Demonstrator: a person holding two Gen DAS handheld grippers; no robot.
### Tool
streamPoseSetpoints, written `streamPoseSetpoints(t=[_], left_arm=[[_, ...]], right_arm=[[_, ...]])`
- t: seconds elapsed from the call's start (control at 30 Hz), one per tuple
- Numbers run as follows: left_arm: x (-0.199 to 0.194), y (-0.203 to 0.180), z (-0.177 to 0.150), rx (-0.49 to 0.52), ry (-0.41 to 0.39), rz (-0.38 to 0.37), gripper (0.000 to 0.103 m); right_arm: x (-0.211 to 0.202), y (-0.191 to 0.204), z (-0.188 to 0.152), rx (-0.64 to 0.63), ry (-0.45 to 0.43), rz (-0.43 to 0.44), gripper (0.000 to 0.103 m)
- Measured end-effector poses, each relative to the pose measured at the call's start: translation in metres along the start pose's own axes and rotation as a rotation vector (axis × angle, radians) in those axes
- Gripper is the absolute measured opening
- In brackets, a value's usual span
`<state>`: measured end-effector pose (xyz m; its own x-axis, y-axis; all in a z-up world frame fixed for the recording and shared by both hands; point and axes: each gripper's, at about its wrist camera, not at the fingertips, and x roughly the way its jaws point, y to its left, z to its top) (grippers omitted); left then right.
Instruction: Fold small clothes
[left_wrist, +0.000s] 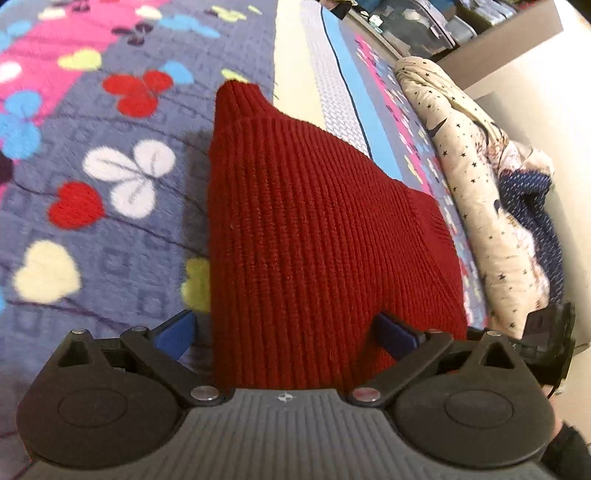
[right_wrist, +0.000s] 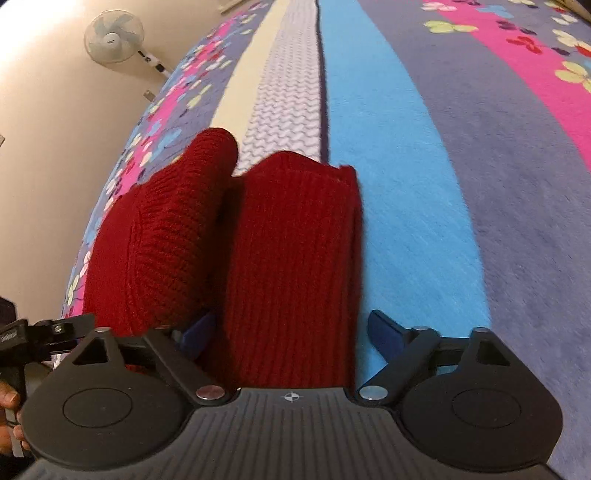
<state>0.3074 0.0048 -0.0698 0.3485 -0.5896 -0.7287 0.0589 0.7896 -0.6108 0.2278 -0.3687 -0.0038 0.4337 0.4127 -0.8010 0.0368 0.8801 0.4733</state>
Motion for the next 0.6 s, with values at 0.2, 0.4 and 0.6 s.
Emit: streamPoseSetpoints(t=[0.2, 0.4, 0.6], left_arm=[[0.009, -0.01, 0.005, 0.04, -0.056, -0.006, 0.085], [-0.027, -0.041, 0.012, 0.198, -0.196, 0.062, 0.062], [-0.067, -0.056, 0.027, 0.329, -0.374, 0.108, 0.062]], right_arm=[[-0.005, 0.01, 0.0, -0.029, -0.04, 0.049, 0.042], [-0.018, 0.023, 0.011, -0.047, -0.17, 0.123, 0.027], [-0.026, 0.056, 0.022, -0.101, -0.326, 0.229, 0.024]])
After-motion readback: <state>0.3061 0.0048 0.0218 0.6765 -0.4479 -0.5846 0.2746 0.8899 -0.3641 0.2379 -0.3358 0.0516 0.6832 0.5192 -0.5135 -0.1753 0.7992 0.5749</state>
